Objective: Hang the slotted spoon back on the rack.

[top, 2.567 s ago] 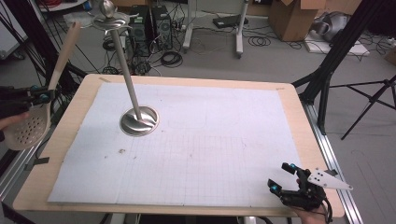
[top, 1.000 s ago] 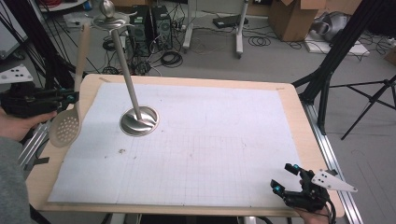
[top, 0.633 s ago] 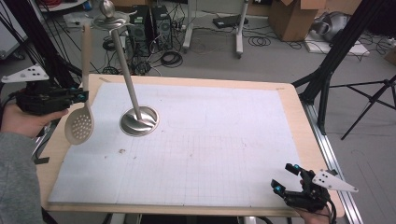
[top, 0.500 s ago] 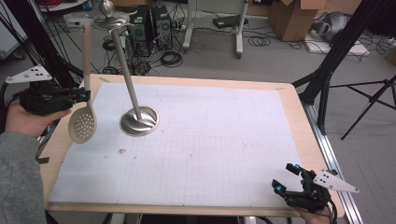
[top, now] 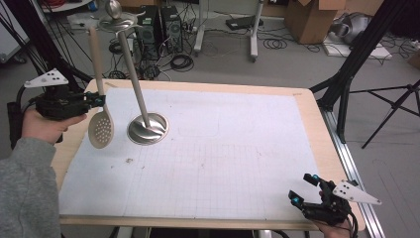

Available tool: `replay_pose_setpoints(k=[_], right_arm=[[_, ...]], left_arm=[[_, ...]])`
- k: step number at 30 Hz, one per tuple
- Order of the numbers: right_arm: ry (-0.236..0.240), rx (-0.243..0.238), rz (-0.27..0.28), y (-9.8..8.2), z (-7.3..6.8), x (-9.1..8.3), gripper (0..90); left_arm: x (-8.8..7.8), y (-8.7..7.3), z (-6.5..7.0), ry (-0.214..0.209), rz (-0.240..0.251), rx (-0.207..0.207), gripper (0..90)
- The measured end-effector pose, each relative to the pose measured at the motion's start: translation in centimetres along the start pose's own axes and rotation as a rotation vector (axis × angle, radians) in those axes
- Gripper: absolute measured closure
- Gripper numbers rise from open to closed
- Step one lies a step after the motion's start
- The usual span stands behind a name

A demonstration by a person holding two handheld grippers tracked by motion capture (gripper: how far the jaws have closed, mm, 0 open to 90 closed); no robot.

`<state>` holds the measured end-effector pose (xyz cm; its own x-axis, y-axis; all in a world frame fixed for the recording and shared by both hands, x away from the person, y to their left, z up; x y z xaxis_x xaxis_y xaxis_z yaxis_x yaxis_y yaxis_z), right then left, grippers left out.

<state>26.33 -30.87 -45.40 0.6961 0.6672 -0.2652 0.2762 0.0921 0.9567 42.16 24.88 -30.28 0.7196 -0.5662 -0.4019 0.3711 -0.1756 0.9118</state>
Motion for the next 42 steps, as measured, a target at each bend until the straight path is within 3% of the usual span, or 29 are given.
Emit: replay_pose_setpoints(k=[13, 17, 19, 24, 30, 33, 42], right_arm=[[-0.006, -0.001, 0.004, 0.0, 0.2, -0.2, 10.0], [-0.007, 0.003, 0.004, 0.1, 0.2, -0.3, 9.9], [-0.006, 0.002, 0.003, 0.1, 0.1, -0.3, 10.0], [-0.004, -0.005, 0.004, 0.2, 0.0, -0.2, 10.0], [-0.003, -0.008, 0.012, 0.4, -0.1, -0.3, 10.0], [-0.001, -0.009, 0.011, 0.4, -0.1, -0.3, 10.0], [0.011, -0.012, 0.006, 0.5, -0.4, 0.2, 10.0]], left_arm=[[1.1, 0.0, 0.2, -0.005, -0.008, 0.004, 76.4], [0.9, 0.0, 0.2, 0.003, 0.004, 0.026, 74.4], [0.6, 0.4, 0.4, -0.008, 0.037, 0.016, 68.5], [0.4, 0.5, 0.7, -0.016, 0.062, 0.028, 52.0], [0.8, -0.1, 2.3, -0.06, 0.107, 0.113, 32.1], [1.1, -0.4, 3.1, -0.073, 0.119, 0.106, 21.7], [1.2, -1.5, 5.2, -0.138, 0.136, 0.113, 13.9]])
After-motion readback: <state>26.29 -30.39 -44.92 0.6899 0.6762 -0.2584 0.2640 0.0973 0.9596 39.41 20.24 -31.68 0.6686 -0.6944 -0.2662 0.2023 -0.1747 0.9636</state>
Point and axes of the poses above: each handheld gripper's, and its own axes: x roughly forward along the jaws, y roughly out of its top, z roughly to its right, the point moved 10 cm from there along x, roughly forward along the jaws, and after that the axes turned 4 degrees about -x, right-handed, at the moved point
